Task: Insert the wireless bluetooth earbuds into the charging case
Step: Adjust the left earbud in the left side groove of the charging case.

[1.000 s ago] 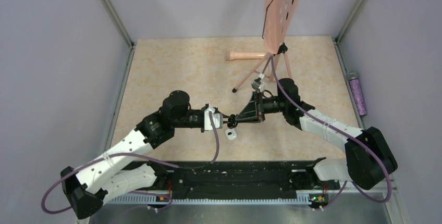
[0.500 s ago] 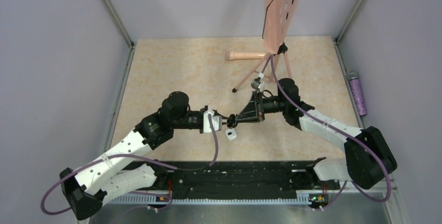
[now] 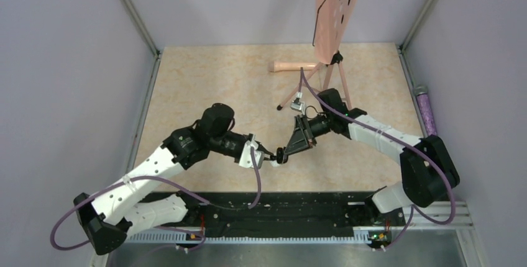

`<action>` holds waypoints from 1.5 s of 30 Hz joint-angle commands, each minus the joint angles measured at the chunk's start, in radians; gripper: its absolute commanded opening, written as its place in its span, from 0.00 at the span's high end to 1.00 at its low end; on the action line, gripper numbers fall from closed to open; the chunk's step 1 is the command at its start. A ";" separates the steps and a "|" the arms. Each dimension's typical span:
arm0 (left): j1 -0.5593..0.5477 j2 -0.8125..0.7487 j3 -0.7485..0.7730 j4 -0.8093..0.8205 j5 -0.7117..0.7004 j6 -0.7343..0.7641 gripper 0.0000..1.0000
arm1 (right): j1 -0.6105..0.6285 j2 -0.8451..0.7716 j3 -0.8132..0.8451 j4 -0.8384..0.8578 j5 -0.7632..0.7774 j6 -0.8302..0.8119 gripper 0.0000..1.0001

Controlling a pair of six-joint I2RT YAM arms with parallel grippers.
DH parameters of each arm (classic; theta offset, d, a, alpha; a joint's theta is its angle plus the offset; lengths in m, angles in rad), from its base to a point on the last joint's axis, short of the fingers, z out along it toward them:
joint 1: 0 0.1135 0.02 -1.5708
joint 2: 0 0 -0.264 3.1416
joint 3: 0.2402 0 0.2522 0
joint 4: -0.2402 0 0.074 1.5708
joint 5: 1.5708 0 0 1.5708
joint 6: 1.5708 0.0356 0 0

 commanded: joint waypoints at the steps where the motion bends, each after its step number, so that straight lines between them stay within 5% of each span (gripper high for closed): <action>1: 0.000 0.060 0.050 -0.084 0.141 0.105 1.00 | 0.000 0.039 0.083 -0.226 -0.080 -0.261 1.00; 7: 0.001 0.114 0.075 -0.096 0.232 0.143 1.00 | 0.000 0.085 0.123 -0.368 -0.175 -0.415 1.00; 22: 0.012 0.305 0.244 -0.373 0.388 0.445 1.00 | 0.002 0.125 0.198 -0.440 -0.230 -0.446 1.00; 45: 0.086 0.458 0.315 -0.554 0.483 0.689 1.00 | 0.006 0.090 0.157 -0.419 -0.263 -0.396 1.00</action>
